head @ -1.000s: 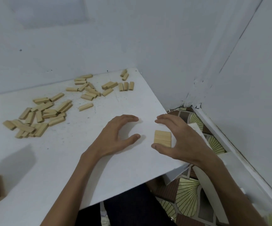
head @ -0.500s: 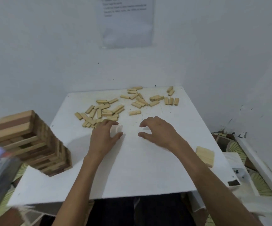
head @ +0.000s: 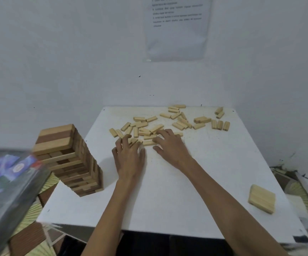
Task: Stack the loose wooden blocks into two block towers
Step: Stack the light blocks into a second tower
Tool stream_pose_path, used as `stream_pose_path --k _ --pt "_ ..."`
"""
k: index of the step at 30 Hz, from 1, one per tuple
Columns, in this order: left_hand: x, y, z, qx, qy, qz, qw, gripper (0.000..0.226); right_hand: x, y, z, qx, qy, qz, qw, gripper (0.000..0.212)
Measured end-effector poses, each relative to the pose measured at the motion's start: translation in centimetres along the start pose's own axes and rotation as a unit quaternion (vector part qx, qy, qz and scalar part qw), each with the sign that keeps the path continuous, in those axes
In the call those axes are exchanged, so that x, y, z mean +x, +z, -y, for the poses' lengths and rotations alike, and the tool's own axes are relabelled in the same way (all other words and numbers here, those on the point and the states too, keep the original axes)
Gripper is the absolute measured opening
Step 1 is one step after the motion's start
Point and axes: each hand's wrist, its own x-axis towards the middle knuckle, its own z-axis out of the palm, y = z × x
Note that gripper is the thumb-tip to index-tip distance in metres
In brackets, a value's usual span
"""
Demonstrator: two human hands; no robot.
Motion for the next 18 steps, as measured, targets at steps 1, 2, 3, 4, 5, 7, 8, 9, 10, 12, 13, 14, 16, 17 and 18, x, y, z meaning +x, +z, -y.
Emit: stream_pose_path --k 1,2,3,4,5,7,8,9,10,12,13,14,16,17,18 --pt "-0.1 0.0 0.0 -0.009 0.001 -0.007 1.0 0.02 0.1 0.0 0.1 0.009 -0.003 -0.004 1.0 0.028" --pt "-0.2 0.0 -0.1 -0.017 0.0 -0.01 1.0 0.018 0.2 -0.2 0.3 0.013 -0.005 -0.001 1.0 0.025" --pt "-0.1 0.0 -0.2 -0.023 -0.001 -0.01 1.0 0.018 0.4 -0.3 0.4 0.016 -0.007 0.007 1.0 0.022" --pt "0.0 0.0 -0.3 -0.025 -0.002 -0.006 1.0 0.017 0.5 -0.5 0.6 0.017 -0.008 0.016 1.0 0.02" --pt "0.2 0.0 -0.2 -0.027 -0.003 0.002 1.0 0.018 0.7 -0.7 0.7 0.019 -0.008 0.023 1.0 0.017" --pt "0.3 0.1 -0.1 -0.029 -0.005 0.02 0.999 0.02 0.9 -1.0 0.8 0.016 -0.013 0.027 0.999 0.015" --pt "0.3 0.1 -0.1 -0.028 -0.003 0.026 0.999 0.022 0.9 -1.1 0.8 0.013 -0.015 0.028 0.999 0.02" --pt "0.2 0.0 -0.1 -0.027 0.001 0.029 0.999 0.024 0.9 -1.3 0.8 0.013 -0.015 0.032 0.999 0.026" --pt "0.0 -0.2 -0.2 -0.028 0.006 0.031 0.999 0.026 0.8 -1.4 0.9 0.016 -0.011 0.039 0.999 0.032" --pt "-0.4 -0.4 -0.6 -0.036 0.014 0.031 0.999 0.025 0.7 -1.5 1.0 0.028 0.003 0.049 0.998 0.035" --pt "-0.5 -0.6 -0.7 -0.041 0.014 0.032 0.999 0.024 0.6 -1.5 1.0 0.043 0.013 0.049 0.998 0.034" --pt "-0.6 -0.7 -0.9 -0.045 0.012 0.036 0.998 0.023 0.4 -1.5 1.1 0.059 0.023 0.047 0.997 0.033" --pt "-0.8 -1.0 -1.0 -0.057 0.003 0.053 0.997 0.022 0.0 -1.6 1.4 0.082 0.047 0.053 0.994 0.032" --pt "-0.9 -1.2 -0.9 -0.066 -0.001 0.063 0.996 0.022 -0.4 -1.7 1.6 0.084 0.057 0.056 0.993 0.034" --pt "-1.0 -1.3 -0.8 -0.075 -0.005 0.073 0.994 0.021 -0.8 -1.8 1.7 0.084 0.068 0.061 0.992 0.039"
